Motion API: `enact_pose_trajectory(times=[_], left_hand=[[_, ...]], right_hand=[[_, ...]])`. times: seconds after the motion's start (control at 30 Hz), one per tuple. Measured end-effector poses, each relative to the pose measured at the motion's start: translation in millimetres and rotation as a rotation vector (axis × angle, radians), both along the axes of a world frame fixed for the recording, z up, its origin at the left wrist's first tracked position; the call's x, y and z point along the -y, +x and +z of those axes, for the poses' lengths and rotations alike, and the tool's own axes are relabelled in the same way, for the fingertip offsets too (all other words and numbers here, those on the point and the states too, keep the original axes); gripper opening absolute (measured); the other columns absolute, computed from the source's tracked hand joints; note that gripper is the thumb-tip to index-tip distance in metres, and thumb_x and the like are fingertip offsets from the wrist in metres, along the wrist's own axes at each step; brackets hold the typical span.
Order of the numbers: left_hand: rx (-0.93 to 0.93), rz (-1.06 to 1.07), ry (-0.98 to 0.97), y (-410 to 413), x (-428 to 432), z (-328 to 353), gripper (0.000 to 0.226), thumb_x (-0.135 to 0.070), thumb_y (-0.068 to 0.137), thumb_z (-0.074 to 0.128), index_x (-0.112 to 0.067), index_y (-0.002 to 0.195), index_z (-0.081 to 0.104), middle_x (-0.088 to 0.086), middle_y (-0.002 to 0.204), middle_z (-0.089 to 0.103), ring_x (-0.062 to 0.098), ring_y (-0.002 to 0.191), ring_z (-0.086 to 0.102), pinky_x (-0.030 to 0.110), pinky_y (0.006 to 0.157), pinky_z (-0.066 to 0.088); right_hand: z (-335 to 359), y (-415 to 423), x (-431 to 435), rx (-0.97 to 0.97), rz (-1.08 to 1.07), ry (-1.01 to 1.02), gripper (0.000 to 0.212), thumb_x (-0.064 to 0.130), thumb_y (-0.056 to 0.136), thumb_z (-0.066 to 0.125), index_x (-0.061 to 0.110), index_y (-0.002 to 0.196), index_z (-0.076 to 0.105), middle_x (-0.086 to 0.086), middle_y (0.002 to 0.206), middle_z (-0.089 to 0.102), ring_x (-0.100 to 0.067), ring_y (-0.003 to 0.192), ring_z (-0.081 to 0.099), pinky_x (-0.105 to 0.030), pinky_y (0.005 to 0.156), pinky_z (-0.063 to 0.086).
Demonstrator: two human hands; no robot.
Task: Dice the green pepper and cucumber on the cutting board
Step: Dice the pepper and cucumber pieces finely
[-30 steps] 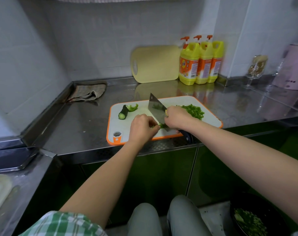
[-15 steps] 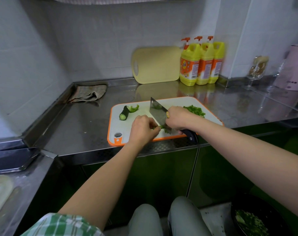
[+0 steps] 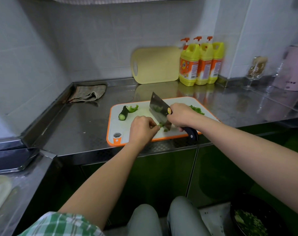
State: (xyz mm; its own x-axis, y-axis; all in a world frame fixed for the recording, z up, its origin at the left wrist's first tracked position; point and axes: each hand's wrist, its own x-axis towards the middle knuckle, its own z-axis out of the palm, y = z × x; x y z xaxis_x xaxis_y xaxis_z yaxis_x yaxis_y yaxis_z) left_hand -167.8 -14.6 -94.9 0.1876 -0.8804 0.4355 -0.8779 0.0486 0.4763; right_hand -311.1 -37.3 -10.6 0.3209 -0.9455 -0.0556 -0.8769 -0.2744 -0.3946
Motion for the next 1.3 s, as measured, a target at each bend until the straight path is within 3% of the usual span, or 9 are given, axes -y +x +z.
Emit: enact_pose_trajectory(times=[0.13,0.27,0.4,0.57,0.9,1.03,1.17,1.3], left_hand=[[-0.009,-0.017,0.002,0,0,0,0.016,-0.035,0.083,0.073,-0.020,0.083,0.078,-0.004,0.079,0.071,0.017,0.083,0.058,0.031,0.070,0.046],[-0.025,-0.045,0.006,2,0,0,0.015,-0.035,0.082,0.073,-0.021,0.083,0.078,-0.003,0.078,0.072,0.019,0.082,0.060,0.035,0.073,0.051],[0.014,-0.040,-0.003,3,-1,0,0.022,-0.041,0.084,0.069,-0.021,0.088,0.079,-0.003,0.080,0.071,0.018,0.084,0.055,0.029,0.066,0.040],[0.032,-0.048,0.004,6,-4,-1,0.029,-0.035,0.082,0.067,-0.018,0.105,0.073,0.000,0.087,0.067,0.016,0.089,0.047,0.026,0.070,0.036],[0.001,-0.037,0.032,3,-2,1,0.013,-0.023,0.081,0.067,-0.016,0.087,0.075,0.000,0.081,0.066,0.019,0.086,0.049,0.027,0.067,0.034],[-0.001,-0.043,0.015,4,-2,0,0.013,-0.025,0.083,0.067,-0.017,0.089,0.076,0.000,0.084,0.068,0.017,0.086,0.048,0.029,0.069,0.040],[-0.019,-0.034,0.007,6,-3,-1,0.016,-0.032,0.085,0.069,-0.019,0.091,0.077,-0.003,0.085,0.070,0.015,0.087,0.049,0.025,0.069,0.036],[-0.047,-0.046,-0.001,7,-2,-2,0.016,-0.032,0.084,0.072,-0.020,0.091,0.079,-0.004,0.086,0.073,0.017,0.088,0.057,0.026,0.070,0.041]], right_hand=[[-4,7,-5,-0.100,0.027,0.014,0.014,0.004,0.090,0.042,0.001,0.088,0.055,-0.014,0.058,0.058,-0.020,0.037,0.055,-0.023,0.040,0.042],[-11,15,-3,-0.087,0.018,-0.049,0.018,0.009,0.093,0.045,0.006,0.076,0.048,-0.010,0.063,0.053,-0.020,0.045,0.054,-0.027,0.042,0.043],[-19,17,3,-0.027,-0.025,-0.085,0.012,0.012,0.096,0.045,0.005,0.091,0.054,-0.010,0.071,0.057,-0.021,0.045,0.058,-0.024,0.042,0.041],[-15,5,7,0.071,-0.033,-0.103,0.015,0.016,0.098,0.042,0.007,0.089,0.050,-0.010,0.078,0.058,-0.021,0.043,0.059,-0.023,0.042,0.040],[-8,15,-7,-0.091,0.031,-0.031,0.014,0.008,0.093,0.044,0.001,0.089,0.056,-0.014,0.071,0.060,-0.021,0.044,0.056,-0.026,0.042,0.045],[-15,22,-3,-0.061,-0.011,-0.075,0.011,0.011,0.095,0.046,0.003,0.091,0.054,-0.009,0.073,0.055,-0.022,0.048,0.056,-0.028,0.045,0.046],[-19,20,0,0.041,-0.036,-0.121,0.014,0.015,0.097,0.043,0.008,0.088,0.051,-0.010,0.074,0.058,-0.020,0.045,0.059,-0.025,0.044,0.044],[-7,14,-3,0.022,-0.005,-0.056,0.014,0.011,0.095,0.043,0.004,0.089,0.054,-0.011,0.068,0.058,-0.020,0.039,0.057,-0.022,0.040,0.042]])
